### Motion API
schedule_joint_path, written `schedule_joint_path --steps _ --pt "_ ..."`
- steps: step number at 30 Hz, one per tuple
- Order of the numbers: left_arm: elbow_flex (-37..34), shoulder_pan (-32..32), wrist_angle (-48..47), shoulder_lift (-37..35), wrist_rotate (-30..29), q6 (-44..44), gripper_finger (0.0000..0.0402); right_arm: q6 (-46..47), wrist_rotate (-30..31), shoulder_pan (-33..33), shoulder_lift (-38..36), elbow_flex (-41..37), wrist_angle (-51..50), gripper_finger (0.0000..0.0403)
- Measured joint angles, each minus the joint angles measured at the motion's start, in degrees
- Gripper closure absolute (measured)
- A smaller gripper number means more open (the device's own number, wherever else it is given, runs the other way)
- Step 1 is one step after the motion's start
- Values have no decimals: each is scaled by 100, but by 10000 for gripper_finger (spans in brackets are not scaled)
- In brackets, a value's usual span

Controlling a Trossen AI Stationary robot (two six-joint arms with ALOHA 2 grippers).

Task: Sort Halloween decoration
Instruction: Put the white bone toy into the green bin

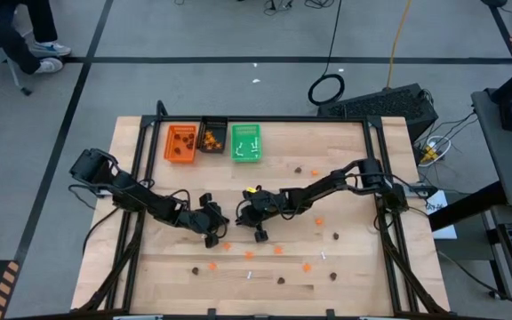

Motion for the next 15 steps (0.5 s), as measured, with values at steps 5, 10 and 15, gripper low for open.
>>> schedule_joint_path --steps 5,10,15 --pt "0 0 -2 0 0 15 394 -78 -120 -2 -276 -10 -175 402" --pt "0 0 5 0 -1 141 394 -165 -145 -4 -589 -3 -426 402" --pt "-7 0 85 2 -2 190 394 -384 -706 -103 -1088 4 -689 402"
